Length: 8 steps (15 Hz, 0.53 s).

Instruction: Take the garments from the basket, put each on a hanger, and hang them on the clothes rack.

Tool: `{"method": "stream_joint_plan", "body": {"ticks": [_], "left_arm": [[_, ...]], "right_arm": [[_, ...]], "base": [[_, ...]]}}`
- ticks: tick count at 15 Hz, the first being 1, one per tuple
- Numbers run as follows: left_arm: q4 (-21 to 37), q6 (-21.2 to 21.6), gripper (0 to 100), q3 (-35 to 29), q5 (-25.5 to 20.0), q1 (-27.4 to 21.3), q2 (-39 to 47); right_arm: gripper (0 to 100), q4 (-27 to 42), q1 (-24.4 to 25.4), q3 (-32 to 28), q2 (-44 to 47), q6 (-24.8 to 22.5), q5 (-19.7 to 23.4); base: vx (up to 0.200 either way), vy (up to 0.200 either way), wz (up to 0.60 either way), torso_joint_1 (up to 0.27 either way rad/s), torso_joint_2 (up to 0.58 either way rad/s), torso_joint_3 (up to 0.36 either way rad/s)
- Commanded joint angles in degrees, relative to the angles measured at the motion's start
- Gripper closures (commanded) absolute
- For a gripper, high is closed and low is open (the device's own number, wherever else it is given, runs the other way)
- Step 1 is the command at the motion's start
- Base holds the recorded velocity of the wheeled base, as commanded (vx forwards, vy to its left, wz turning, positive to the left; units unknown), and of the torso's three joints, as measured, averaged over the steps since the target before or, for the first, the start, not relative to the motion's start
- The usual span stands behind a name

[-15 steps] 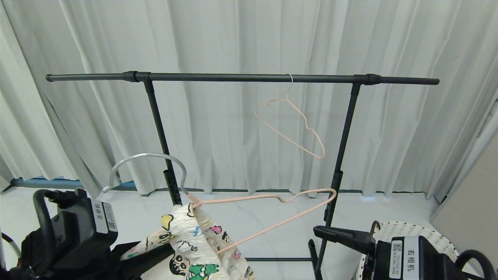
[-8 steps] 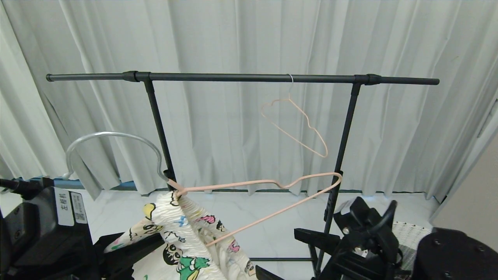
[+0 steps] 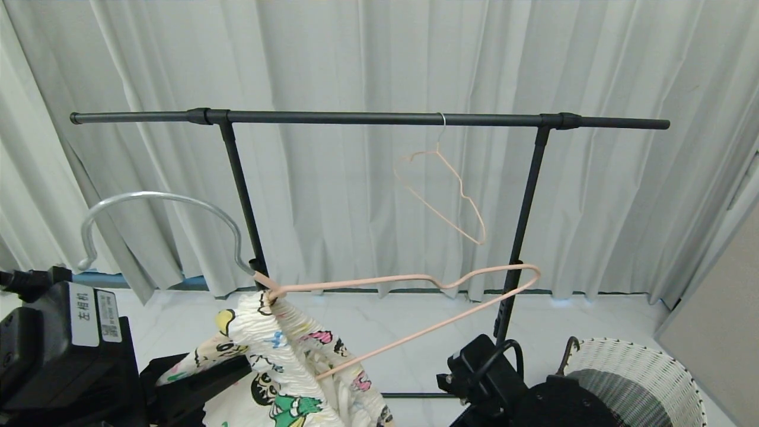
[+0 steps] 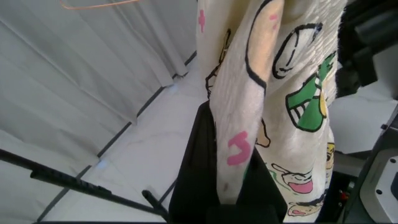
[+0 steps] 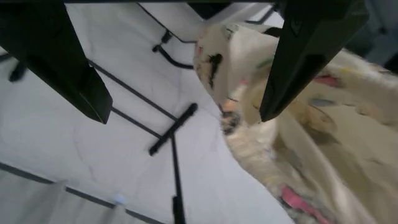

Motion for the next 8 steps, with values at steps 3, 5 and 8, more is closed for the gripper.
{"method": "stream_joint_plan", "body": {"ticks": [3,5,8], "left_arm": [[0.3,0.0,100,1.6,1.8,3.9,0.5],[0.3,0.0,100,3.1,2.1,5.6,0.5],[0.3,0.1,100,4.3,2.4,6.4,0.1]], "right_arm": [[0,0.0,-4.3,2.2,3.0,-3.9,-5.5],[0,-0.5,-8.5,2.6,2.5,-7.0,-7.8],[0,-3.9,-13.8,2.5,2.5,-11.5,-8.0]], "base": [[0.000,0.000,0.00,0.000,0.00,0.000],[0.000,0.000,0.00,0.000,0.00,0.000],[0.000,0.000,0.00,0.000,0.00,0.000]]}}
